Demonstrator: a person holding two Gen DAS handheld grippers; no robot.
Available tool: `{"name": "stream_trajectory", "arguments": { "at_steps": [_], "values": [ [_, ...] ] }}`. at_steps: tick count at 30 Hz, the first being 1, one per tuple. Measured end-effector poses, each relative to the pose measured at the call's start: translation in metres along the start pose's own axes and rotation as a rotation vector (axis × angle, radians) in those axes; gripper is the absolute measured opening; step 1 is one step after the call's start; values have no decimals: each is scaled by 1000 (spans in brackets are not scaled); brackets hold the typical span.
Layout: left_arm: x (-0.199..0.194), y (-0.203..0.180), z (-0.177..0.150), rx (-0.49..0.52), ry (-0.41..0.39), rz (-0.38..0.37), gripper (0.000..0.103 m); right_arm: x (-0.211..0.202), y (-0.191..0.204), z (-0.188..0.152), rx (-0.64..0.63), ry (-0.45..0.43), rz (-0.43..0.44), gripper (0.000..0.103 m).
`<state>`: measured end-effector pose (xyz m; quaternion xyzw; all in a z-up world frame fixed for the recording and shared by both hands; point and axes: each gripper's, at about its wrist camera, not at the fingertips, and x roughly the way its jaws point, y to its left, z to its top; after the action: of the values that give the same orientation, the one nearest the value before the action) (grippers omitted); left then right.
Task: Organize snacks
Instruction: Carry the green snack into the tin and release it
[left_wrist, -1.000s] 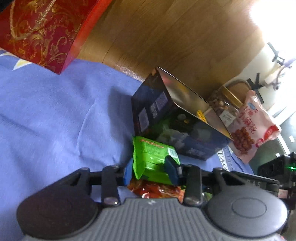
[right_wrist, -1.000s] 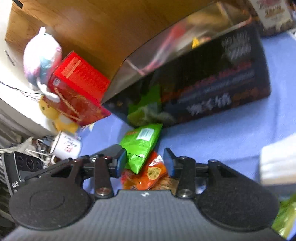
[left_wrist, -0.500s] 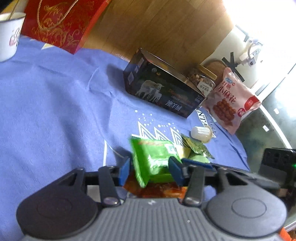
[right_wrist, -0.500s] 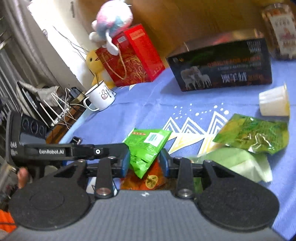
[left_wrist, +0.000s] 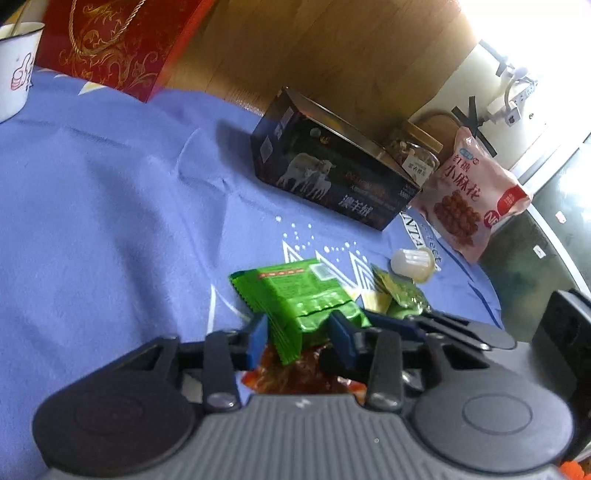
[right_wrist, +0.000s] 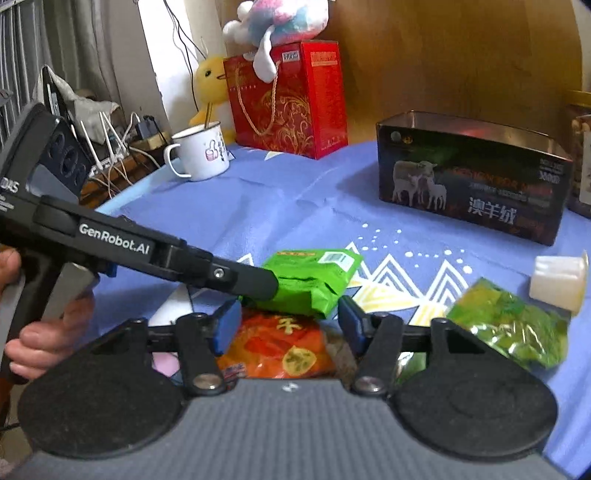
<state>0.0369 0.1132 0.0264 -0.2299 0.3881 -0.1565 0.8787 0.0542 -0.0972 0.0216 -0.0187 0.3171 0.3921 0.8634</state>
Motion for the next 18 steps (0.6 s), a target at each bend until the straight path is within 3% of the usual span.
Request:
{"name": "stream_trajectory", "arguments": {
  "at_steps": [2,6,11,15,17,18],
  "values": [
    [-2,-3,7,13,-14,4,36,-2,-5,3,11,-16,-14,33],
    [2,-19,26,79,-36,-6,35,-18,-11,5,2,-61,-43,27],
    [13,-47,55,161,-72,-38,35,-30,-20,22,-34,-160,-160,26],
    [23,-77,90,241,-150,-50,36,-38,-37,55,-47,-257,-243,26],
    [34,-90,112,270,-198,-54,37,-34,-49,77,-43,-290,-279,33],
    [40,-95,120,283,-219,-52,43,-29,-59,87,-34,-295,-284,38]
  ]
}}
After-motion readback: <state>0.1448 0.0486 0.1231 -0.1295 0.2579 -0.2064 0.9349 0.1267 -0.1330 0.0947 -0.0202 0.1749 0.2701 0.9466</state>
